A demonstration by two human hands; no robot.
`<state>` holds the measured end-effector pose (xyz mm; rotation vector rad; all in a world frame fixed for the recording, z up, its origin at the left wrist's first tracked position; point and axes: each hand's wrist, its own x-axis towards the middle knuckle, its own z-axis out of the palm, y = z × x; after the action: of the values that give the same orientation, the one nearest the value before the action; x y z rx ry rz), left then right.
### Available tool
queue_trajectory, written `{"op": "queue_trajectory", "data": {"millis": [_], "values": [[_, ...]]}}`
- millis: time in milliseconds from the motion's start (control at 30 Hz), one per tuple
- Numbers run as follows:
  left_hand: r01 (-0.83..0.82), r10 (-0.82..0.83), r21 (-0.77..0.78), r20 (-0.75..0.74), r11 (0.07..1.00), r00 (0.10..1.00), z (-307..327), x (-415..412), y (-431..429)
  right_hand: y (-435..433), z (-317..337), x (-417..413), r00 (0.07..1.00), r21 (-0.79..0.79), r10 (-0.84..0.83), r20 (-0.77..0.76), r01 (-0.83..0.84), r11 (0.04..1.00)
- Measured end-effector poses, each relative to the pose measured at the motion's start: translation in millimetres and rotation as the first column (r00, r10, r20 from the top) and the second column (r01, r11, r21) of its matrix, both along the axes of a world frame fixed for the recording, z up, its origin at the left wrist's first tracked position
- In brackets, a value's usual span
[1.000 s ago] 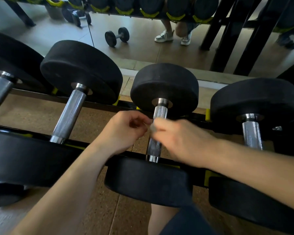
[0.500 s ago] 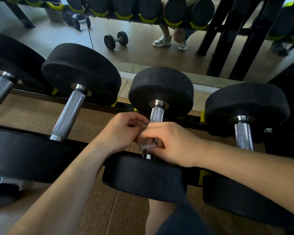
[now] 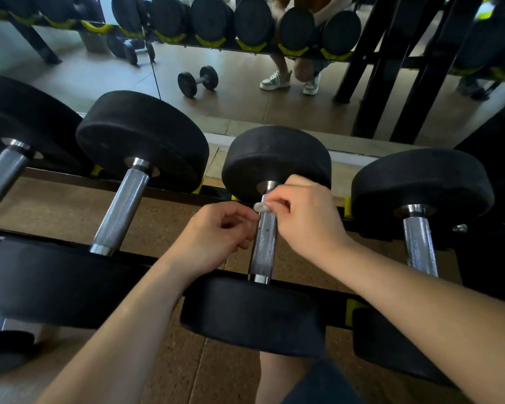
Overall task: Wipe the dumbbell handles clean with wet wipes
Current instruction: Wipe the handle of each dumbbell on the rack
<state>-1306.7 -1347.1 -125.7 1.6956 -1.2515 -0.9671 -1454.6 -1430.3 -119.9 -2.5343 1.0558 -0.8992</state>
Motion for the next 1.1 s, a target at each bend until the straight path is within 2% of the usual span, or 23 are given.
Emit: {"op": "queue_trajectory", "data": {"millis": [67,100,267,433,533,600,633,700,733,800,933,1100], "values": [[-0.008,0.008,-0.026,-0.012,1.000,1.000,2.1,-1.6,-1.2,3.8,1.4,4.0,0.997,-0.126,-0.015,-0.070,0.006,0.992],[-0.013,0.013,-0.043,-0.017,0.999,1.000,3.0,-2.1,-1.6,7.2,2.5,3.1,0.996,-0.117,-0.030,-0.080,0.021,0.993],[-0.031,0.030,-0.083,-0.006,0.996,1.000,5.1,0.8,-2.1,22.5,5.2,-8.7,0.993,0.082,0.032,-0.116,-0.022,0.996],[-0.034,0.033,-0.102,-0.009,0.994,0.999,4.4,2.4,-2.0,5.5,8.6,-3.3,0.995,0.145,-0.096,-0.032,0.100,0.984],[-0.010,0.010,-0.092,-0.005,0.996,1.000,3.2,3.9,-1.2,27.6,6.0,-8.9,0.993,0.320,-0.052,-0.105,0.083,0.944],[-0.008,0.004,-0.098,-0.040,0.995,0.999,2.3,3.7,-1.5,34.9,11.8,-14.9,0.994,0.493,0.033,-0.105,0.024,0.869],[-0.013,0.006,-0.107,-0.070,0.994,0.998,2.6,4.1,-1.1,33.9,18.0,-16.4,0.999,0.598,0.037,-0.006,-0.027,0.801],[0.004,-0.028,-0.150,-0.161,0.989,0.987,8.5,4.7,1.6,28.1,34.7,-15.8,0.953,0.768,-0.083,0.292,-0.182,0.615],[0.019,-0.058,-0.175,-0.223,0.984,0.973,12.1,4.9,3.8,26.2,41.5,-14.5,0.901,0.813,-0.159,0.404,-0.273,0.515],[0.038,-0.116,-0.237,-0.325,0.971,0.939,22.3,3.6,8.7,26.6,50.0,-9.1,0.828,0.830,-0.237,0.508,-0.398,0.390],[-0.055,-0.055,-0.276,-0.375,0.960,0.925,34.2,0.6,13.5,34.9,55.9,-1.5,0.738,0.805,-0.324,0.591,-0.517,0.290],[-0.063,-0.051,-0.221,-0.474,0.973,0.879,42.0,6.3,18.4,41.3,51.0,2.9,0.722,0.822,-0.393,0.569,-0.496,0.279]]}}
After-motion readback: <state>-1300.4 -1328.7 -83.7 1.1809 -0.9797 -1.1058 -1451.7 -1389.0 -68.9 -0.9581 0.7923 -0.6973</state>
